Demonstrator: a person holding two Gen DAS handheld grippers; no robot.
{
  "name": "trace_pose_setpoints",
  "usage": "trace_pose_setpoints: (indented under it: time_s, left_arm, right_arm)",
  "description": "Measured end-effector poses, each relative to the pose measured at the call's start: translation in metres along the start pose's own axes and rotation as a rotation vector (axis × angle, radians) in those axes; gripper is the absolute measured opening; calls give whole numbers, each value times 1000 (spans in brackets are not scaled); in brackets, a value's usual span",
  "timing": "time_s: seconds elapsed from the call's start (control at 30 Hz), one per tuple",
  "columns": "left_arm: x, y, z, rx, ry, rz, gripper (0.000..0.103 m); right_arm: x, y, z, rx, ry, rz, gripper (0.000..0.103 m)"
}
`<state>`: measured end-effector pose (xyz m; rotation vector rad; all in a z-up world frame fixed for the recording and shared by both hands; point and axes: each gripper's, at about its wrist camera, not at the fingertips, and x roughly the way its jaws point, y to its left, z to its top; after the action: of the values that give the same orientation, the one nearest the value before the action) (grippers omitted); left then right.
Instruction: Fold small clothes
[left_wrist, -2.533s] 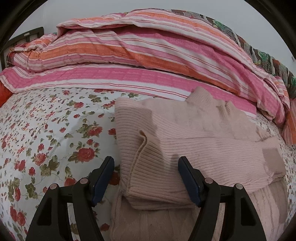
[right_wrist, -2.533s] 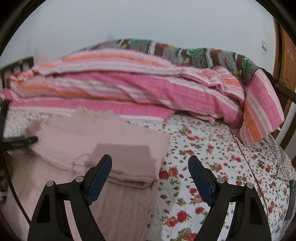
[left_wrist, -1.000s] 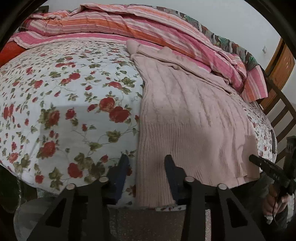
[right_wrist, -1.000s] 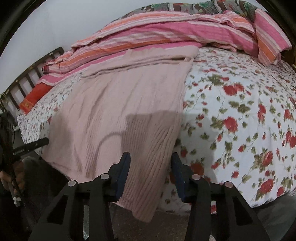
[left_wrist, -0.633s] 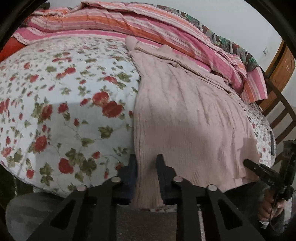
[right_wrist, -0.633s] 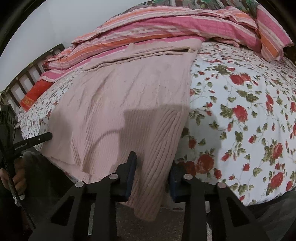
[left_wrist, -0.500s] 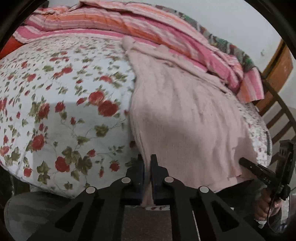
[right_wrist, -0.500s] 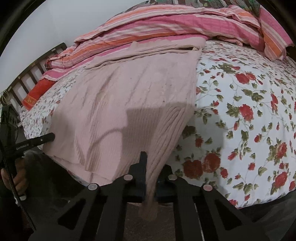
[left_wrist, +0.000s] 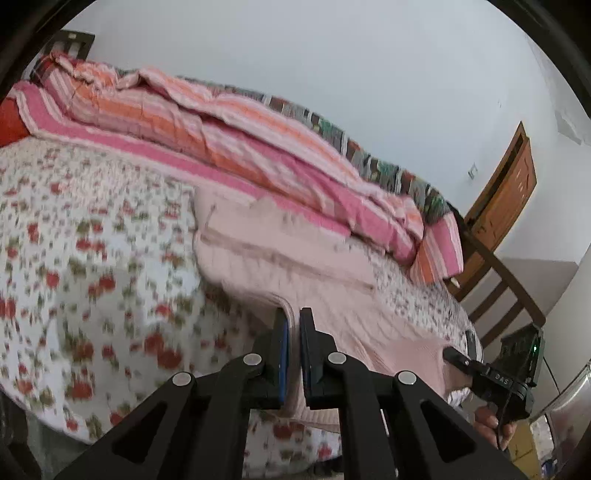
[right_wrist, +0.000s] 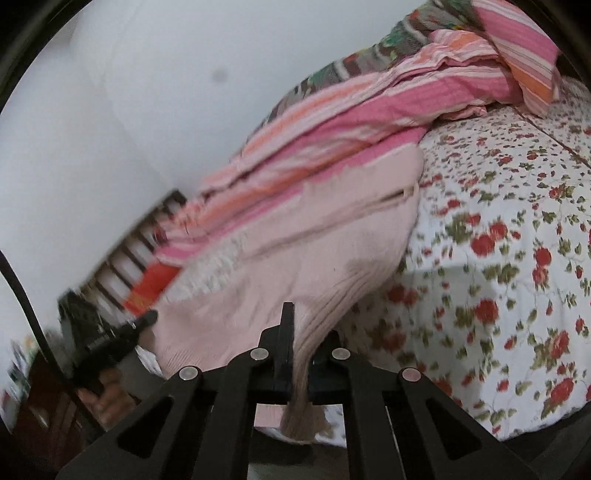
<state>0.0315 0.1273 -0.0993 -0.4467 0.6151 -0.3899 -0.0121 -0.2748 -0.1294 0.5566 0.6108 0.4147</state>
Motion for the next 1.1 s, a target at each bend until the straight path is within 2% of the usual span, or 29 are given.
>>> trace_pose_setpoints:
  time_s: [0.1,0.37,0.57,0.7,0.83,1.0,1.1]
  left_arm:
    - [8,-1,23,-17,-29,3,7]
    - [46,-7,65,-5,-94,50,7]
    - [86,-5,92,-31,-109,75,7]
    - [114,11,111,-101,-118,80,7]
    - [144,27,127,-141,-97,91,7]
    - [179,39,139,-116,-64,138,7]
    - [206,48,142,-89,-35,192,7]
  right_arm:
    - [0,-1,17,30,-18,33,5]
    - [15,11,65,-13,-90,48,5]
    - [47,6,100,-20,-107,15,5]
    - [66,-3,122,-12,-113,3,5]
    - [96,-18,148,17,-90,-12,5]
    - [133,-31,174,11,-51,-64,5]
    - [153,-40,185,2,-23,-85,5]
